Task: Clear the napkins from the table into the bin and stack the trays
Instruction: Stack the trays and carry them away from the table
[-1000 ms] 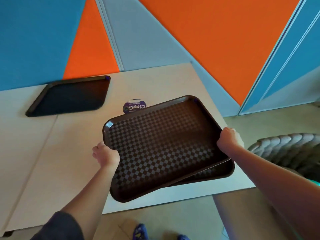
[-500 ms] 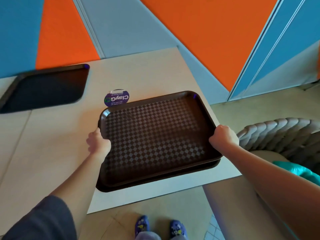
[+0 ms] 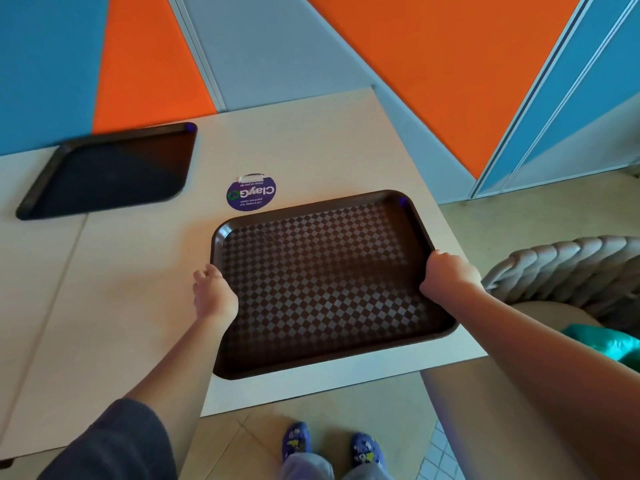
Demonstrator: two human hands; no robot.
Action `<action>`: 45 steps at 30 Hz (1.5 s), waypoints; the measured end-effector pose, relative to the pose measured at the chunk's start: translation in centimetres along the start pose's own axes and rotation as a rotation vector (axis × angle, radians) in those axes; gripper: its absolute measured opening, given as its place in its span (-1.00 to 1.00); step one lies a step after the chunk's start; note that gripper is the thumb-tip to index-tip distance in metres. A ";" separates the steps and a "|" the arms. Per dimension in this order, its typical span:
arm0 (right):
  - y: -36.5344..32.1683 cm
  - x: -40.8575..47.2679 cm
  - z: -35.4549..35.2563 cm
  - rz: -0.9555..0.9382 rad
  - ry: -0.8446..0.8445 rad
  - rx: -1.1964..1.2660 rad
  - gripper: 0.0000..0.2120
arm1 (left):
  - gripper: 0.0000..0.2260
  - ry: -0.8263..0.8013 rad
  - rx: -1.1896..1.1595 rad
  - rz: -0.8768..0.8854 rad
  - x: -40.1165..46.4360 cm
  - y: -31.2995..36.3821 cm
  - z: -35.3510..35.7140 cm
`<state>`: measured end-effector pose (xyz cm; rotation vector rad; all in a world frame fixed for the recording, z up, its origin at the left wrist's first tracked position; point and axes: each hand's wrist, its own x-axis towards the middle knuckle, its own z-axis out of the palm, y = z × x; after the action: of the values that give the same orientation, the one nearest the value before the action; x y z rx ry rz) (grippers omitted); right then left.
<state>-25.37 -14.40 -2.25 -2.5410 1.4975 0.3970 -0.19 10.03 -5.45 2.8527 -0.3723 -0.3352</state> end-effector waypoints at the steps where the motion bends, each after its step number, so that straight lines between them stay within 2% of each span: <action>1: -0.1 0.0 0.0 -0.008 -0.005 -0.029 -0.69 | -0.50 -0.007 0.019 0.001 -0.1 -0.1 0.0; 8: -0.5 -0.4 0.5 -0.005 -0.037 -0.168 -0.65 | -0.41 -0.104 0.107 -0.008 -0.6 0.0 -0.8; 11: -1.2 -0.5 0.4 0.031 -0.007 -0.181 -0.53 | -0.45 -0.089 0.124 -0.016 -1.0 0.3 -1.3; 14: -2.4 -0.6 0.0 -0.044 0.083 -0.140 -0.46 | -0.48 -0.034 0.171 0.079 -1.6 0.4 -1.7; 18: -5.2 -1.1 -1.1 -0.198 0.088 -0.059 -0.40 | -0.48 0.016 0.182 0.153 -2.1 0.9 -3.0; 26: -13.8 -2.3 -4.7 -0.408 0.072 0.127 -0.47 | -0.52 0.138 0.076 0.180 -0.8 0.1 -6.7; 32: -21.6 -1.8 -6.4 -0.534 0.061 0.203 -0.52 | -0.54 0.203 0.054 0.169 3.3 -2.6 -9.4; 39: -32.3 0.3 -7.7 -0.514 0.029 0.266 -0.50 | -0.55 0.180 0.040 0.210 12.3 -7.4 -13.8; 45: -40.6 2.3 -8.6 -0.467 -0.002 0.287 -0.61 | -0.56 0.174 0.011 0.201 20.2 -11.7 -16.9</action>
<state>12.46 0.93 5.49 -2.5371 0.8394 0.1062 25.72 18.91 3.51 2.7955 -0.6196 -0.0460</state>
